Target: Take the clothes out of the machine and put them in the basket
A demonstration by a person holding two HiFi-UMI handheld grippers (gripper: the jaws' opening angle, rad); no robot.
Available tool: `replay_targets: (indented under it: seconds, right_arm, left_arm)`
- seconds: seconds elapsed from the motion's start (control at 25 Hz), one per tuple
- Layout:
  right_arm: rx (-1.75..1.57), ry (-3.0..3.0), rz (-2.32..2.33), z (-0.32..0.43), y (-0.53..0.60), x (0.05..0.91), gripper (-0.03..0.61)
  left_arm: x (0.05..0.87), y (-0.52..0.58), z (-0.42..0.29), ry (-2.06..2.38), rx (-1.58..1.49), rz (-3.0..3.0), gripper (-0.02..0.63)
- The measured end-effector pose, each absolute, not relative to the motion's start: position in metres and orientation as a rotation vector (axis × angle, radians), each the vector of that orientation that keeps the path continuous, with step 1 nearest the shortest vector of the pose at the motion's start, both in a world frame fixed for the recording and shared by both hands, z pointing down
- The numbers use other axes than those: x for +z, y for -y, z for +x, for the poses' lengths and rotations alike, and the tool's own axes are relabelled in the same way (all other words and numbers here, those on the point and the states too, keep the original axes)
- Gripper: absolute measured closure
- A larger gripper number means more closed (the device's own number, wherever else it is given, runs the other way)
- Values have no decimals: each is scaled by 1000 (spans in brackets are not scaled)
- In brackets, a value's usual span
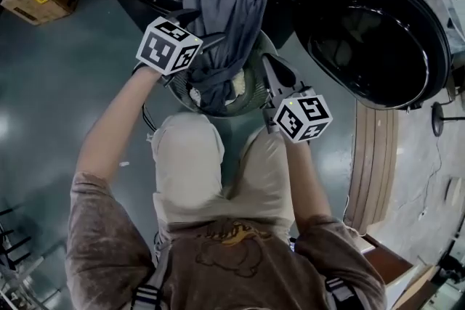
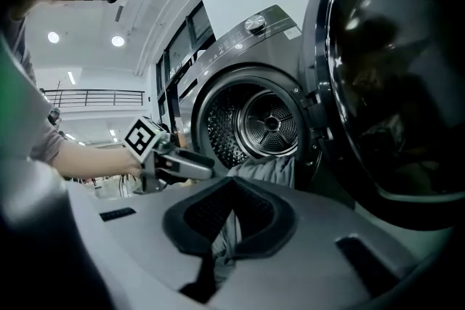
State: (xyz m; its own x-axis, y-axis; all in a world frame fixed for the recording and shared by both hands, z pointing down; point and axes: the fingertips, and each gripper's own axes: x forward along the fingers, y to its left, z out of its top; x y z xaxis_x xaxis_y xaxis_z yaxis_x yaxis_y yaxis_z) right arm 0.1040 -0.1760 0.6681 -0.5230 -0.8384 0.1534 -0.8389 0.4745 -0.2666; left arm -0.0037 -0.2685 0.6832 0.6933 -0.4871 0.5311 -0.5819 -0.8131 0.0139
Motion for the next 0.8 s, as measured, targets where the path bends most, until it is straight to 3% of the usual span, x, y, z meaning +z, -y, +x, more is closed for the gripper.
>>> replay_targets:
  seconds: [0.32, 0.8]
  right_arm:
    - [476, 2649, 1569, 107, 182, 667, 581]
    - [488, 2592, 1596, 110, 189, 675, 581]
  left_arm:
    - [722, 404, -10, 1119, 827, 2616, 171]
    - [774, 471, -4, 977, 1053, 2444, 155]
